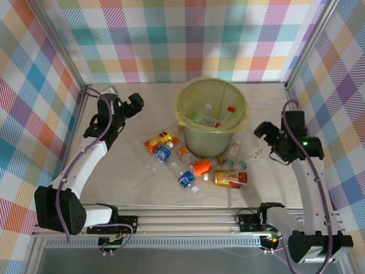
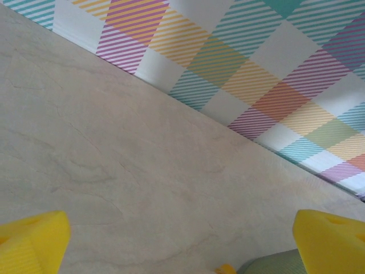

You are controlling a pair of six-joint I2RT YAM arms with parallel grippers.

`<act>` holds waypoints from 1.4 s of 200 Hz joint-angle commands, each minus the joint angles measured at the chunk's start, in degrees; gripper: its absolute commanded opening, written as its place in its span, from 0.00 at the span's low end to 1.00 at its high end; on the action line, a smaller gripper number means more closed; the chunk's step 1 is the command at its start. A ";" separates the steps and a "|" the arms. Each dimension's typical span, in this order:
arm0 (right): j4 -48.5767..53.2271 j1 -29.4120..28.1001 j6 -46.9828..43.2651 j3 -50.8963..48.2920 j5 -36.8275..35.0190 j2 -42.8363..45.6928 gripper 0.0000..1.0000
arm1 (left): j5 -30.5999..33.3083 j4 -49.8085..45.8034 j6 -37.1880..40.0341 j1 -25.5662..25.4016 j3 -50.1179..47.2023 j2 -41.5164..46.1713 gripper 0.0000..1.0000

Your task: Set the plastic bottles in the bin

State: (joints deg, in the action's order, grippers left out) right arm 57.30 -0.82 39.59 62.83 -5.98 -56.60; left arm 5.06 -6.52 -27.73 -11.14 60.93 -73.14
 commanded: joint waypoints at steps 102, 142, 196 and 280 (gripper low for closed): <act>-19.09 0.82 4.44 -18.23 5.39 -10.85 1.00 | 0.40 0.80 0.77 -0.55 0.49 -0.01 1.00; -22.49 1.26 3.78 -17.67 5.30 -16.77 0.98 | -0.49 0.81 0.60 -0.56 0.69 -0.65 1.00; -25.66 2.71 3.60 -19.21 5.68 -21.36 0.94 | 0.52 0.33 0.74 -0.55 0.53 -0.45 1.00; -31.36 4.12 4.60 -20.12 5.62 -28.32 0.80 | 1.86 0.02 1.24 -0.55 0.33 0.19 1.00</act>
State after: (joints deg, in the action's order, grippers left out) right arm 28.84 2.68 43.33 43.05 -0.80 -83.42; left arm 5.69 -6.48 -27.57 -11.18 60.93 -73.65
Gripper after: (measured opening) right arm 0.811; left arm 0.998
